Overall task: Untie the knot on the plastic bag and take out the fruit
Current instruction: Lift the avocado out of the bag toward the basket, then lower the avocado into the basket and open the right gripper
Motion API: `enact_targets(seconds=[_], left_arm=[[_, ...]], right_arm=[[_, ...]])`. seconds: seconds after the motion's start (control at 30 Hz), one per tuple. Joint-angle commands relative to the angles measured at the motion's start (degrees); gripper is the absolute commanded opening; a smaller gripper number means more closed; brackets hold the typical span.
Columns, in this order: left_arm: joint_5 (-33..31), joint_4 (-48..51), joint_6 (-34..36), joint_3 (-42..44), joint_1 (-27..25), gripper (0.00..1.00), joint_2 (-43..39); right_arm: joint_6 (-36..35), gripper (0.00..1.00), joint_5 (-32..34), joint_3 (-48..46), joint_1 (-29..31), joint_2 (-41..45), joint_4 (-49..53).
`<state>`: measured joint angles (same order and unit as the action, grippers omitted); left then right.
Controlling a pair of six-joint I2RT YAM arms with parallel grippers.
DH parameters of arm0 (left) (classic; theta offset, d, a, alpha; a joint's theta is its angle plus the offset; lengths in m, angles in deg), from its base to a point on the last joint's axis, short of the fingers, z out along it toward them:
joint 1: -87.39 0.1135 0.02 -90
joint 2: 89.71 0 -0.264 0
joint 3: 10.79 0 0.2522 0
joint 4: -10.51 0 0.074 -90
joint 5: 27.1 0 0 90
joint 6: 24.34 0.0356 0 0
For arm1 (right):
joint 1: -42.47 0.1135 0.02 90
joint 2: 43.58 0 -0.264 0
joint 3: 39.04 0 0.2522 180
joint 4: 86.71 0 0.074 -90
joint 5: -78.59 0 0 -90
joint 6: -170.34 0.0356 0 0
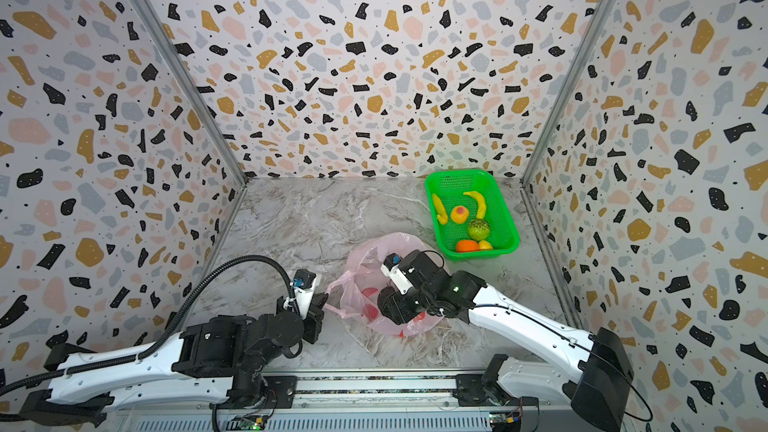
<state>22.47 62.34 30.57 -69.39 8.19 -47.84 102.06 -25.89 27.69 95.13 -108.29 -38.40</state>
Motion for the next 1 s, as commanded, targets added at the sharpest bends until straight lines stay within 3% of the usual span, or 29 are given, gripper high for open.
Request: enact_targets(seconds=[0.0,0.23,0.43,0.5,0.67,0.83,0.97], left_arm=[[-1.4,-0.6,0.8,-1.7,-0.2,0.0,-0.1],[-1.3,-0.4,1.0,-2.1,-0.2,0.0,0.1],[-1.1,-1.2,1.7,-2.4,-0.2,0.0,0.3],[-1.0,-1.5,1.9,-2.2,-0.2,0.0,0.1],[-0.8,-1.1,1.6,-1.8,-0.2,0.0,0.0],[-1.2,-0.7,1.0,-1.4,-0.2,0.0,-0.7],[-1.3,-0.1,0.6,-1.5,-0.2,0.0,-1.0]], right_arm=[[-3.0,0.53,-0.1,5.7,-2.1,2.9,4.1],[-7.5,0.53,-3.8,15.6,-12.3,2.9,7.3],[-7.9,0.54,-4.9,17.1,-29.6,-0.1,2.4],[-7.4,0.54,-3.5,15.8,-34.5,-2.5,-1.4],[-8.2,0.54,9.7,15.0,-38.8,-12.8,-10.1],[-8.2,0.53,12.5,15.2,-44.4,-22.5,-18.8],[-9.3,0.54,14.3,18.5,-46.4,-29.1,-19.2]])
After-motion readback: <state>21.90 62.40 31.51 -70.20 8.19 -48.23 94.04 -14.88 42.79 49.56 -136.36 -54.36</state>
